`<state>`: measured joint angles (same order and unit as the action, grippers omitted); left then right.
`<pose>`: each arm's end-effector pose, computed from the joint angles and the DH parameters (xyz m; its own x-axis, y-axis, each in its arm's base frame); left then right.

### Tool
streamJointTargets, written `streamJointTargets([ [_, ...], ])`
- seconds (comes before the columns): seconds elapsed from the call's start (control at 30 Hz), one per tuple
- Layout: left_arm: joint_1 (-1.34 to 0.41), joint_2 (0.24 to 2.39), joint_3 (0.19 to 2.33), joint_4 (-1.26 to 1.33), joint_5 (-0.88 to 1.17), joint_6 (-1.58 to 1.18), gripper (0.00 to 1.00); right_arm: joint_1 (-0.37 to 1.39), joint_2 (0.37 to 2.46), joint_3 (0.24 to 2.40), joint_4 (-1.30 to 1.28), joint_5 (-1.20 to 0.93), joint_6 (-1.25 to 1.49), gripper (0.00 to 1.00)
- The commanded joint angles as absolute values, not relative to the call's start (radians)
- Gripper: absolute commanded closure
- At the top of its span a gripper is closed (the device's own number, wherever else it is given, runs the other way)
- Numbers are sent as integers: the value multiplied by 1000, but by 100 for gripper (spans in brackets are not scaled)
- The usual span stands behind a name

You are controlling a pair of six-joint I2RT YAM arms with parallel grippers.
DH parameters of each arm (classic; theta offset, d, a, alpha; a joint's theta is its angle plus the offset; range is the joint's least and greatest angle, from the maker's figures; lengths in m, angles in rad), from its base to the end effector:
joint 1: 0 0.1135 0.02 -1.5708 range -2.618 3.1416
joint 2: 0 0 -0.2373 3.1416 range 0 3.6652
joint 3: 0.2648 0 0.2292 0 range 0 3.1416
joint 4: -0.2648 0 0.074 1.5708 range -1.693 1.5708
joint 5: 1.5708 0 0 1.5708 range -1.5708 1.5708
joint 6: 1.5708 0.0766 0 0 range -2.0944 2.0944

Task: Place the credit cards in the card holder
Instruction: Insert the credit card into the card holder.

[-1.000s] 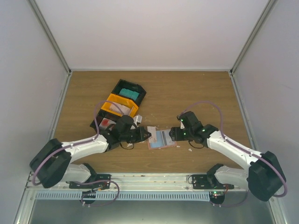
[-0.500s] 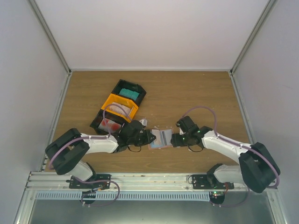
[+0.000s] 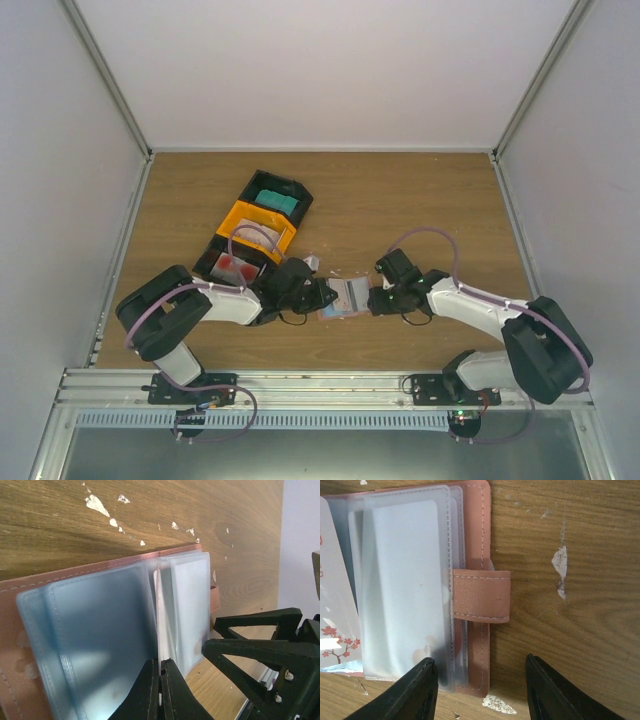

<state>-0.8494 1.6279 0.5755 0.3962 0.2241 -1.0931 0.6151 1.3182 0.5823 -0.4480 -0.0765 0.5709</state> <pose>0.1940 -0.2463 0.0973 -0.9387 -0.2438 -0.2438 0.0322 0.6421 -0.7660 0.1777 0.1327 0.1000 -0.9600 -0.0186 -0.2792 -0.0952 0.9600 0.2634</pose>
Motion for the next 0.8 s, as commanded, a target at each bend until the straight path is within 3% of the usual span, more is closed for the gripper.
streamJointTargets([
  [0.0, -856, 1638, 597, 472, 234, -1105, 100, 617, 1334, 579, -442, -57, 560, 52],
  [0.3, -856, 1608, 597, 452, 223, -1097, 100, 616, 1339, 562, -429, -49, 577, 60],
  [0.77, -854, 1587, 594, 460, 217, -1095, 100, 618, 1335, 553, -426, -37, 581, 65],
])
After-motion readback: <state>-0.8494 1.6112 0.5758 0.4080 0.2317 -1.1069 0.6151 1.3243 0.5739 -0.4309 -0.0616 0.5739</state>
